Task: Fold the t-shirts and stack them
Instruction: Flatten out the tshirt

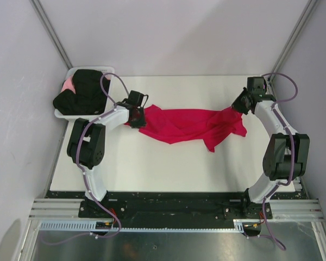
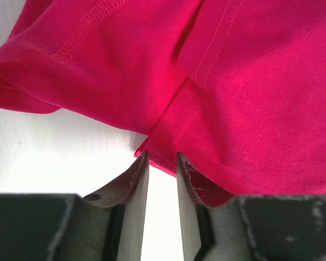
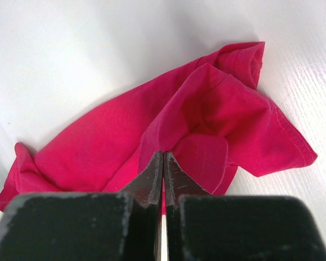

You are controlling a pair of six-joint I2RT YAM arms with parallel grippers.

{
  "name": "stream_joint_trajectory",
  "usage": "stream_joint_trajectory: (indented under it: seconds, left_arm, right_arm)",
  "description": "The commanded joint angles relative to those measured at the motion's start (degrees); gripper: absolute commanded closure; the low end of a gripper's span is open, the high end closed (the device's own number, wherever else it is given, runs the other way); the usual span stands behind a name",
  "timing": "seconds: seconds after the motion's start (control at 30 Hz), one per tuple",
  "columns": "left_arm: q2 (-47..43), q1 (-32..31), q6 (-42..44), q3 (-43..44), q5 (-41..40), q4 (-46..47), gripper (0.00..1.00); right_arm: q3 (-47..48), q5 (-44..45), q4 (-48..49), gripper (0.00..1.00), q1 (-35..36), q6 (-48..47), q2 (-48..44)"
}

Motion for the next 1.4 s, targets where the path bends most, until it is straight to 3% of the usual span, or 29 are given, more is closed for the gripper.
stream_joint_trajectory:
  seconds: [0.0, 0.33, 0.8, 0.93, 1.17, 1.37]
  left_arm:
    - [0.4, -0.5, -0.9, -1.3, -1.7, 0.8, 0.71]
    - [-1.0, -0.6, -0.8, -1.7, -3.7, 0.9, 0.99]
    - [-23.6, -0.4, -1.3, -4.3, -8.9, 0.3, 1.0]
    - [-24.1, -0.4, -2.1, -7.3, -6.7, 0.4, 1.0]
    - [-13.9, -0.7, -5.4, -8.0, -1.8, 3.3, 0.71]
    - [-8.3, -1.1, -7.3, -6.5, -0.5, 5.1, 0.59]
  right_arm:
    - [0.0, -0.3, 0.0, 1.0, 0.3, -0.9, -3.0]
    - [0.0, -0.9, 0.0, 1.0, 0.2, -1.2, -5.7]
    - [5.0, -3.1, -5.5, 1.0, -4.1, -0.4, -20.5]
    - [2.4, -3.4, -7.4, 1.0, -3.7, -0.5, -23.5]
    - [-8.0, -2.9, -4.9, 1.0, -1.3, -0.3, -25.4]
    - [-14.8, -2.2, -2.4, 1.0, 0.1, -0.4, -26.6]
